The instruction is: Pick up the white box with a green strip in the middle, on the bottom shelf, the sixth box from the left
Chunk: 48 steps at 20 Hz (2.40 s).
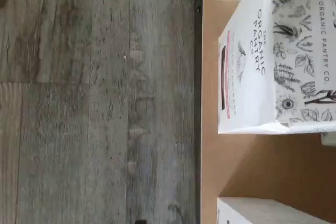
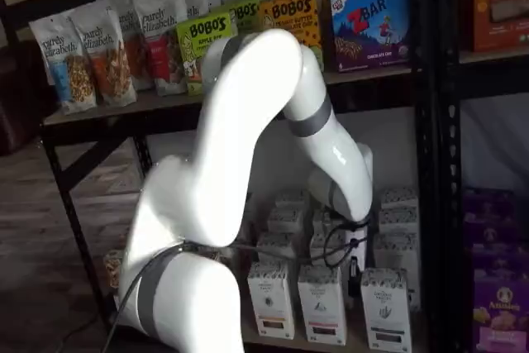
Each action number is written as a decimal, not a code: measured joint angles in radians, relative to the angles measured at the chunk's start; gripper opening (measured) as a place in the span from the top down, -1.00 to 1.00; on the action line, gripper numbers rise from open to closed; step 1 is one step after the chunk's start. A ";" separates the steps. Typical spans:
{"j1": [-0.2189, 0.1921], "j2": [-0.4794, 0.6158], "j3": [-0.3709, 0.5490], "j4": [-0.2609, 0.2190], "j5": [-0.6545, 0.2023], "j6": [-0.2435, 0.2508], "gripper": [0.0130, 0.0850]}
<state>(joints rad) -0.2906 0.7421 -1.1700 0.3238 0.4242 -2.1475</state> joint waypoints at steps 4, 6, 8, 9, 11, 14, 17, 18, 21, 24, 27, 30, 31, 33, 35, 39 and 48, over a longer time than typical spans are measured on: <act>0.012 0.017 -0.023 -0.056 0.017 0.063 -1.00; 0.017 0.023 -0.029 -0.056 0.013 0.068 -1.00; 0.022 0.031 -0.037 -0.048 0.005 0.065 -1.00; 0.024 0.036 -0.041 -0.039 0.001 0.059 -1.00; 0.026 0.044 -0.050 -0.023 -0.007 0.047 -1.00; 0.026 0.068 -0.083 -0.015 -0.006 0.041 -1.00; 0.025 0.100 -0.124 -0.032 -0.005 0.056 -1.00; 0.024 0.114 -0.142 -0.040 -0.006 0.063 -1.00; 0.022 0.161 -0.200 -0.067 -0.006 0.085 -1.00; 0.018 0.213 -0.266 -0.097 0.001 0.108 -1.00; 0.013 0.255 -0.323 -0.117 0.013 0.123 -1.00; 0.005 0.292 -0.374 -0.143 0.031 0.139 -1.00; 0.002 0.303 -0.389 -0.159 0.036 0.151 -1.00; -0.002 0.323 -0.415 -0.214 0.040 0.195 -1.00; -0.003 0.340 -0.438 -0.259 0.050 0.232 -1.00; -0.002 0.369 -0.474 -0.367 0.061 0.328 -1.00; 0.002 0.395 -0.519 -0.446 0.123 0.399 -1.00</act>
<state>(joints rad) -0.2891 1.1369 -1.6892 -0.1223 0.5470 -1.7485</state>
